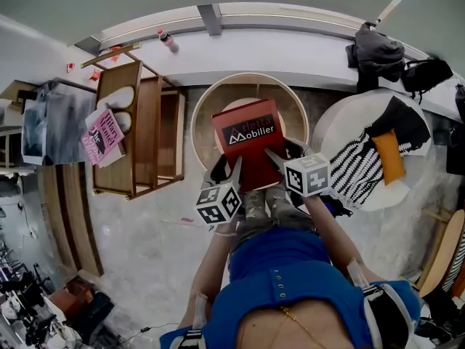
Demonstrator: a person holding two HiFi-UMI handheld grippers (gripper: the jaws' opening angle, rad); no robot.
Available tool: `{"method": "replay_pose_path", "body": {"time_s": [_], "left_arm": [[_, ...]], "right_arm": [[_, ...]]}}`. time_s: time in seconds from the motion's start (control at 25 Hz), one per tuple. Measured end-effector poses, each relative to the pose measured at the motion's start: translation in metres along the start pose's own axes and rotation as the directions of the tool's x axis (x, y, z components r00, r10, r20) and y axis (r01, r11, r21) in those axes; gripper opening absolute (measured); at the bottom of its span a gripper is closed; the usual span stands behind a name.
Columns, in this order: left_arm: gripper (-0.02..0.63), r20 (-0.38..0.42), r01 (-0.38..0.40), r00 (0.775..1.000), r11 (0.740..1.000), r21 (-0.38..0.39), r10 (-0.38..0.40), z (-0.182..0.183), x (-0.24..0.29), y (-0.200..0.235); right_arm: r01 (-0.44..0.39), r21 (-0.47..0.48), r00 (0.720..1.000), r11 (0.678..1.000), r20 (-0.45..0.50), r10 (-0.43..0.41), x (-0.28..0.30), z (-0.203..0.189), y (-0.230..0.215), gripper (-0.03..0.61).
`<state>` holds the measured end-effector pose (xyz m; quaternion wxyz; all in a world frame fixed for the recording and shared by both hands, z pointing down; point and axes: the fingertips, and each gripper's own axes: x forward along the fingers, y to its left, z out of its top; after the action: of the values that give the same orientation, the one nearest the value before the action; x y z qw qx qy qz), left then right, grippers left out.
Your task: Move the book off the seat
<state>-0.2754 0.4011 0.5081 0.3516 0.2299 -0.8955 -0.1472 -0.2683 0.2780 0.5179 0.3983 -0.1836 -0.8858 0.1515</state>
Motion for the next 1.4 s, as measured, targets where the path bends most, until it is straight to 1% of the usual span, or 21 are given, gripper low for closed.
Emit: {"method": "replay_pose_path", "body": {"time_s": [0.2,0.32,0.64,0.92,1.04,1.16,1.28,1.4], "left_arm": [[0.190,-0.053,-0.006,0.999,1.000,-0.008,0.006,-0.024,0.036,0.022],[0.190,-0.091,-0.006,0.996,1.000,-0.018,0.004,-0.048,0.062,0.039],[0.190,-0.194,0.021,0.981,0.999,-0.033,-0.027,-0.129,0.154,0.080],[0.190,-0.259,-0.007,0.966,0.998,-0.064,-0.009,-0.202,0.212,0.132],[0.190,-0.296,-0.016,0.955,0.997,-0.071,-0.006,-0.232,0.227,0.149],[0.190,-0.343,-0.034,0.939,0.996,-0.084,0.003,-0.256,0.236,0.163],[0.190,-0.384,-0.050,0.923,0.996,-0.079,0.016,-0.273,0.240,0.169],[0.189,-0.413,-0.064,0.911,0.994,-0.092,0.020,-0.286,0.243,0.172]], "right_arm": [[0.013,0.040,0.999,0.999,-0.047,-0.011,0.038,-0.022,-0.025,0.236],[0.030,0.055,0.997,0.998,-0.073,-0.025,0.065,-0.043,-0.043,0.236],[0.073,0.106,0.989,0.992,-0.140,-0.058,0.142,-0.112,-0.114,0.235],[0.085,0.130,0.981,0.988,-0.185,-0.060,0.216,-0.178,-0.153,0.236],[0.085,0.143,0.976,0.986,-0.212,-0.053,0.237,-0.206,-0.164,0.236],[0.091,0.170,0.967,0.981,-0.252,-0.046,0.253,-0.232,-0.170,0.235],[0.101,0.200,0.957,0.974,-0.288,-0.040,0.260,-0.251,-0.175,0.236],[0.110,0.201,0.947,0.973,-0.320,-0.041,0.264,-0.263,-0.179,0.236]]}}
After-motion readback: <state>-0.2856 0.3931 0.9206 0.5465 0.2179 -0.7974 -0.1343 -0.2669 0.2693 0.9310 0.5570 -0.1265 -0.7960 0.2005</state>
